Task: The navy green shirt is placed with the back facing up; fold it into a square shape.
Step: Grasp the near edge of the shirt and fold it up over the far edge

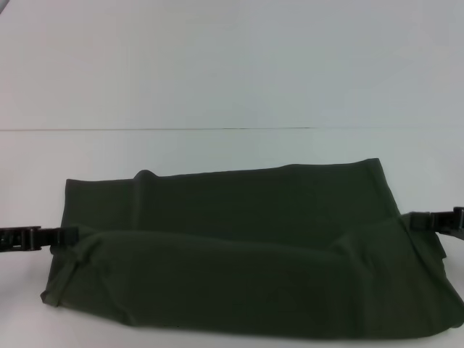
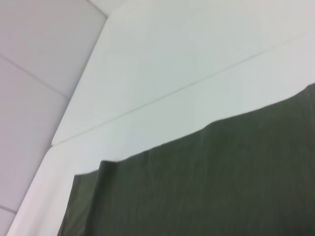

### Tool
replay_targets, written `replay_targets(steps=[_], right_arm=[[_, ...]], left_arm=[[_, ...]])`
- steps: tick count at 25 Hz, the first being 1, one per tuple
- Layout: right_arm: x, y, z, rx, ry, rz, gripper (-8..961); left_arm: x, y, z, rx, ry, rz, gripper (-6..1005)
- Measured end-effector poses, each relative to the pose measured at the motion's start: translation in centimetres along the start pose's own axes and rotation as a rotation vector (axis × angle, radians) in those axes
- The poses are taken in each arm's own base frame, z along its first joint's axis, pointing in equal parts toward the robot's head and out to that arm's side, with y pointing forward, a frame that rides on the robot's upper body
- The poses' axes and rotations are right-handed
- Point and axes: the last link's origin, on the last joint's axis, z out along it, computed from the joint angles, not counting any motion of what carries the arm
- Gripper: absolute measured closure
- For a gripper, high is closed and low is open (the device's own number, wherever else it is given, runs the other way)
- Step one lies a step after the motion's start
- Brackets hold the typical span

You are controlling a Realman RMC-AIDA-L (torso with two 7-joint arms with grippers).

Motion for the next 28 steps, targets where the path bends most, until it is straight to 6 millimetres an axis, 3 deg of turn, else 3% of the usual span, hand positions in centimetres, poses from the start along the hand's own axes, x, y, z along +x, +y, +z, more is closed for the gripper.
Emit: replay_targets(steps=[6,20,28], right_arm=[[-0.3,0.0,1.2,0.006,-0.079,0.013,906],[-1.6,-0.7,1.8,0.021,-0.251,0.064,901],[-2.5,-0.5,3.4,0.057,-0.314,0.042,898]], left_arm=[[0.2,-0.3,0.9,0.013,0.096,-0.045,947],[1.6,-1.7,1.7,0.078,0.29,-0.121,945],[2.2,-1.8,3.4,0.119,0.336,-0.138,943]])
